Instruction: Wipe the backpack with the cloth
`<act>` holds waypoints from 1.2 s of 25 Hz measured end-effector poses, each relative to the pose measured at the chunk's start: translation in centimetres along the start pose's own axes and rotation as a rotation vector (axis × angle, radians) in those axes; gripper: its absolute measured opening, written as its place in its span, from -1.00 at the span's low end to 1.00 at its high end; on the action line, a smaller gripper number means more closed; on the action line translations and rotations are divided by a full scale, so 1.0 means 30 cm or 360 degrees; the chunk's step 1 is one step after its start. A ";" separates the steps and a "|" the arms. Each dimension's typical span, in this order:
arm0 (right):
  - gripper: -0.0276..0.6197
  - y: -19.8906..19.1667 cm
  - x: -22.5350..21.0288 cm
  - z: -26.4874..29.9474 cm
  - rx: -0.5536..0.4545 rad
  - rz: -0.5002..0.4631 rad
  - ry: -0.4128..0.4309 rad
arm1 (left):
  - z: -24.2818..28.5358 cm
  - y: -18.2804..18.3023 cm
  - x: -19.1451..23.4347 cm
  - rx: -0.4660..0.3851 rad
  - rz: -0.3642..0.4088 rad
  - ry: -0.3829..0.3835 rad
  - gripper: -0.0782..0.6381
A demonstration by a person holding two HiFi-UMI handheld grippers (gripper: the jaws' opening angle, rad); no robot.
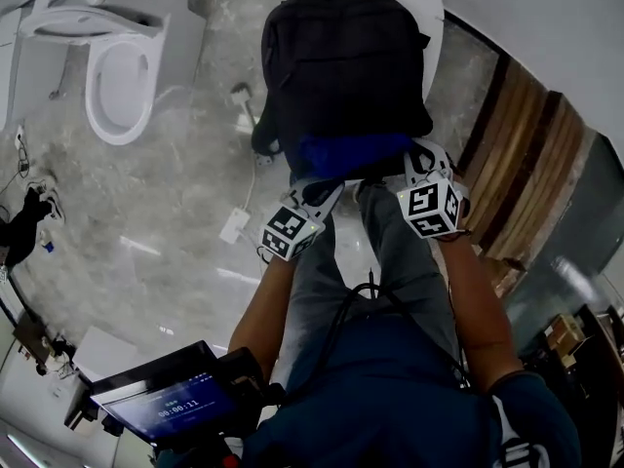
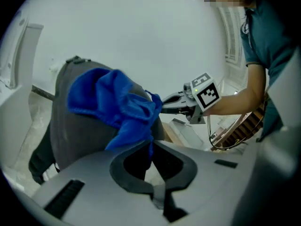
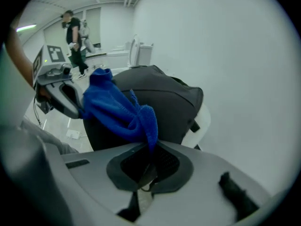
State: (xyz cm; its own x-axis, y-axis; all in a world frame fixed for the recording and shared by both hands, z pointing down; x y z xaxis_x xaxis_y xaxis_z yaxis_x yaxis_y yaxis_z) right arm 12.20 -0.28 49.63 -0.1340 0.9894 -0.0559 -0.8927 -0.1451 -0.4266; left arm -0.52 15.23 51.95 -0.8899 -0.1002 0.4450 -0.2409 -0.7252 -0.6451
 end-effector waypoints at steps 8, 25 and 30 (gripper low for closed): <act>-0.90 -0.227 -0.057 -0.114 -0.0373 0.1064 0.0168 | -0.096 0.074 -0.087 -0.0104 -0.0116 -0.0039 -0.74; -0.90 0.284 0.318 -1.238 -0.1801 0.0711 -0.0182 | -1.015 0.760 -0.340 -0.1081 0.0355 -0.0037 -0.74; -0.90 0.358 0.510 -1.511 -0.1980 0.0475 -0.0293 | -1.246 0.834 -0.495 -0.1304 0.0394 -0.0130 -0.74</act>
State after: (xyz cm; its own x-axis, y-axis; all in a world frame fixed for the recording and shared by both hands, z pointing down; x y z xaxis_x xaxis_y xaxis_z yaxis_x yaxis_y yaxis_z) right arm 20.05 13.63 3.27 -0.4034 0.8901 -0.2122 0.1667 -0.1565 -0.9735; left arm -7.82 24.03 6.00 -0.9308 -0.2618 0.2550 -0.2749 0.0419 -0.9605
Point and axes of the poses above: the fingertips, and each gripper's own axes: z forward along the fingers, x to its left, y out of its top, the point moved 6 cm from there along -z, backward along the fingers, and after that the axes turned 14 degrees about y, right-handed, at the moved point
